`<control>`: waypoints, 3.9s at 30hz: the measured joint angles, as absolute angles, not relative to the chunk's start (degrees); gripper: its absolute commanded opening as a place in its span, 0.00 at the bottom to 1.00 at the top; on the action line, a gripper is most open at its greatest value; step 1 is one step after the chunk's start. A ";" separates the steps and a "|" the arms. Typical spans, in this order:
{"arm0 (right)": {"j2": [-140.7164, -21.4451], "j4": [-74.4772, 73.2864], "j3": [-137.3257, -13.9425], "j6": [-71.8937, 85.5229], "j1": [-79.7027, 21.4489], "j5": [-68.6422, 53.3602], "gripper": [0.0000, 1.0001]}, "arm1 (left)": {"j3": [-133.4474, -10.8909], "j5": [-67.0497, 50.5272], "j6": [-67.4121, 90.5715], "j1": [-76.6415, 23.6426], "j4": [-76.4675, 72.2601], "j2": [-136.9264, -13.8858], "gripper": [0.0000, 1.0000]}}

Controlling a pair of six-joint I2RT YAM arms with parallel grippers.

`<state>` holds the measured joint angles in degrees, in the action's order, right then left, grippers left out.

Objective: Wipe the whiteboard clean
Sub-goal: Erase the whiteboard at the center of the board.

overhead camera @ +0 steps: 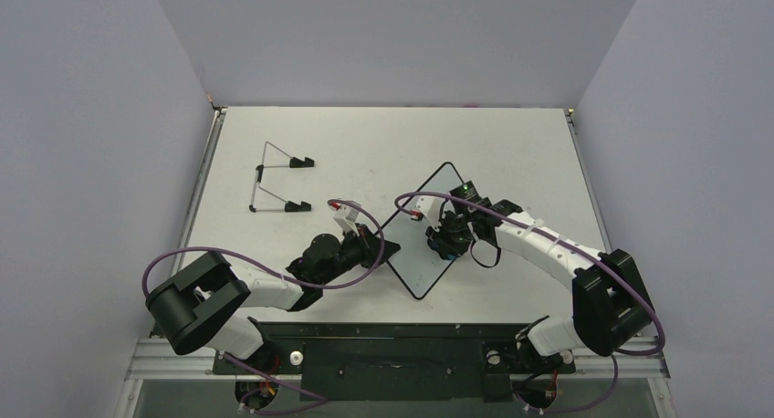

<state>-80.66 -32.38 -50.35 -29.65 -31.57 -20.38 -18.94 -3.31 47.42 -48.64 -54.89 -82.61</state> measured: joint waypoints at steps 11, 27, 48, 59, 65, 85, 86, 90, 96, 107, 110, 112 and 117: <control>-80.66 -27.94 -50.35 -24.95 -27.00 -15.31 0.00 | -19.00 -3.51 47.42 -48.64 -54.98 -82.67 0.00; -76.27 -29.15 -50.76 -24.01 -20.64 -23.83 0.00 | -19.00 -5.69 47.40 -48.93 -55.02 -82.83 0.00; -75.94 -29.06 -50.54 -24.73 -25.52 -27.59 0.00 | -19.11 -7.42 47.31 -49.04 -55.02 -82.94 0.00; -76.23 -22.90 -50.54 -15.18 -21.32 -16.47 0.00 | -20.29 -7.84 47.31 -49.01 -55.33 -84.36 0.00; -76.77 -21.56 -50.54 -12.84 -20.05 -13.26 0.00 | -20.43 -8.14 47.35 -49.04 -55.48 -84.64 0.00; -78.83 -24.27 -51.05 -14.46 -19.20 -16.49 0.00 | -20.38 -7.44 48.38 -49.04 -55.44 -84.68 0.00; -79.37 -24.45 -51.37 -14.55 -19.35 -16.56 0.00 | -20.34 -7.31 48.86 -49.01 -55.40 -84.68 0.00; -80.97 -27.00 -53.43 -17.67 -20.84 -17.61 0.00 | -19.97 -6.68 49.95 -49.01 -55.55 -84.68 0.00; -80.77 -31.20 -53.45 -21.43 -25.10 -21.69 0.00 | -19.51 -6.00 50.11 -48.97 -55.99 -84.68 0.00; -80.93 -25.76 -51.09 -13.58 -17.56 -15.53 0.00 | -19.44 -6.04 48.86 -48.99 -56.66 -84.68 0.00; -81.21 -25.78 -51.09 -13.74 -17.82 -15.84 0.00 | -19.44 -6.02 48.86 -48.97 -56.62 -84.68 0.00; -81.21 -26.48 -51.18 -14.85 -18.02 -17.76 0.00 | -19.44 -6.00 48.88 -48.97 -56.60 -84.68 0.00; -80.47 -29.26 -51.27 -18.26 -21.15 -23.90 0.00 | -19.44 -5.82 48.86 -48.97 -56.58 -84.68 0.00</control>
<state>-80.47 -29.26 -51.27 -18.26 -21.15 -23.90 -19.44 -5.82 48.86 -48.97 -56.58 -84.68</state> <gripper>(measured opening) 0.170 0.021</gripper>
